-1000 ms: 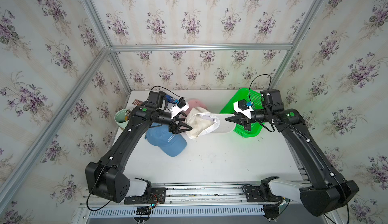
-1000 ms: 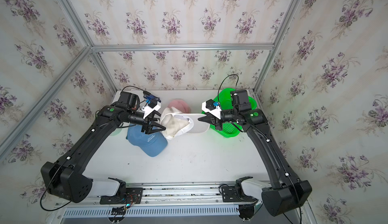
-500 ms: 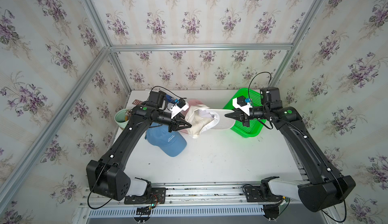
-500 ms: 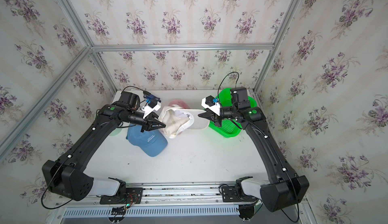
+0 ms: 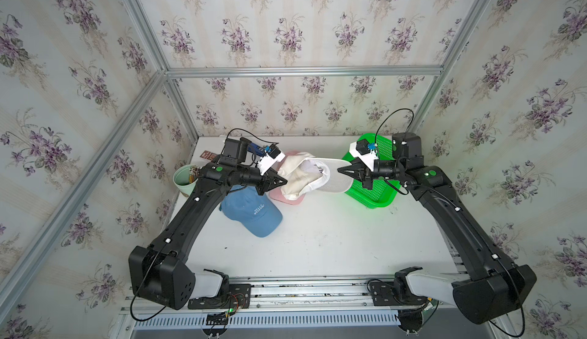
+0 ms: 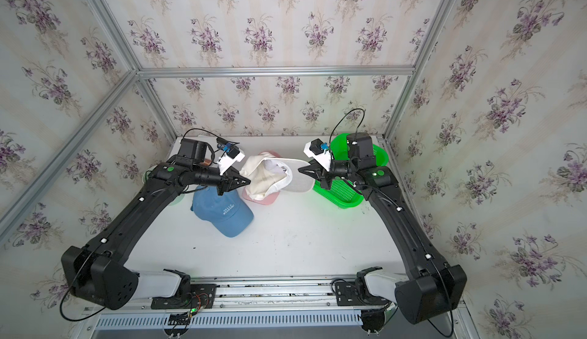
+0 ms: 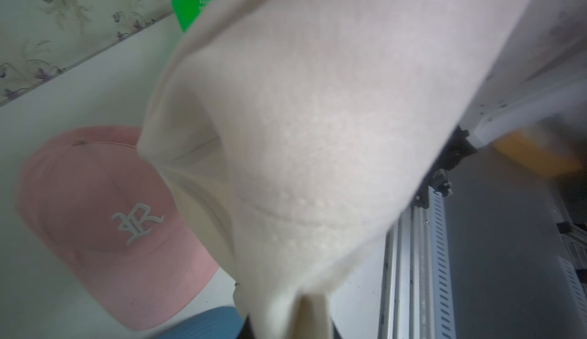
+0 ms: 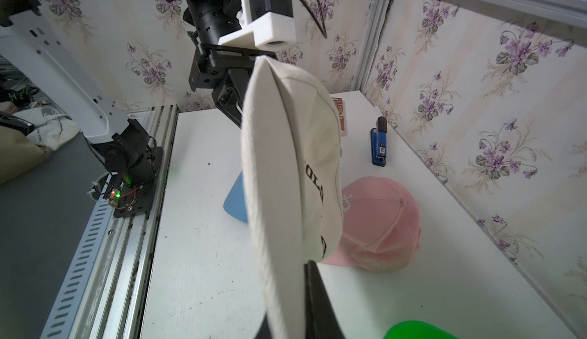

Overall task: Turn the baseball cap inside out
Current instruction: Turn over the baseball cap.

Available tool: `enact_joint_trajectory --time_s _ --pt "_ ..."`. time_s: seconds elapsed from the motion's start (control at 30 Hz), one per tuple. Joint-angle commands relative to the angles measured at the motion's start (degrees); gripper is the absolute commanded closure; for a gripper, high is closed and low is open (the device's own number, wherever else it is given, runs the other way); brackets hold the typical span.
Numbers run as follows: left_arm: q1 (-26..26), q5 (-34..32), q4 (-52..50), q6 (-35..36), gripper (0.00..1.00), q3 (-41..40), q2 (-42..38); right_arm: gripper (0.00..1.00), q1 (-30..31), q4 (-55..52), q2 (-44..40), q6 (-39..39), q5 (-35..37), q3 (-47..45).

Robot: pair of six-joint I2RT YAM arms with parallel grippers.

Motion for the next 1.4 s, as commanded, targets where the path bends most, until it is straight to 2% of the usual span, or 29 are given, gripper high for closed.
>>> enact_joint_trajectory --time_s 0.0,0.07,0.13,0.23,0.4,0.57,0.63,0.73,0.87,1.0,1.13,1.23,1.3,1.37 --pt "-0.20 -13.35 11.00 -12.97 1.00 -0.06 0.43 1.00 3.19 9.94 -0.70 10.29 5.90 -1.42" --pt "-1.22 -18.08 14.34 -16.08 1.00 -0.08 0.19 1.00 5.30 11.66 -0.24 13.60 10.48 -2.04" --pt "-3.22 -26.15 16.44 -17.65 1.00 0.22 -0.18 1.00 6.62 13.63 0.19 17.66 15.20 -2.61" --pt "-6.54 -41.50 16.68 -19.96 1.00 1.94 0.37 1.00 7.16 17.44 -0.18 24.05 23.06 -3.93" --pt "-11.13 -62.09 17.40 -26.52 1.00 3.08 1.97 1.00 8.35 23.14 0.00 34.42 33.79 -5.12" --pt "-16.82 -79.37 18.22 -22.89 1.00 7.35 8.17 1.00 15.26 26.40 1.40 38.15 41.58 -5.48" --pt "-17.53 -82.65 15.80 -23.26 1.00 10.63 11.12 1.00 17.21 27.36 1.83 39.48 44.22 -5.41" --pt "-17.61 -83.59 11.92 -26.38 1.00 14.76 15.10 1.00 19.91 30.11 2.29 42.18 47.24 -5.21" --pt "-17.62 -85.31 10.56 -28.70 1.00 16.20 17.64 1.00 23.32 29.94 3.12 41.56 51.67 -3.64" --pt "-17.19 -86.85 12.20 -28.14 0.86 15.13 17.31 1.00 23.25 28.43 2.77 41.07 52.43 -3.78" --pt "-15.89 -86.02 13.04 -26.91 0.77 14.63 17.42 1.00 23.14 28.18 1.43 41.41 50.51 -4.36" --pt "-15.08 -79.95 14.55 -25.43 0.70 13.47 15.93 1.00 21.67 26.74 1.04 41.07 50.20 -3.98" --pt "-14.77 -71.55 13.94 -23.87 0.61 13.53 15.31 1.00 20.42 26.17 1.35 41.53 49.06 -3.72" --pt "-14.81 -63.20 9.38 -23.99 0.57 16.12 15.53 1.00 19.70 26.00 1.89 41.58 48.07 -3.63"
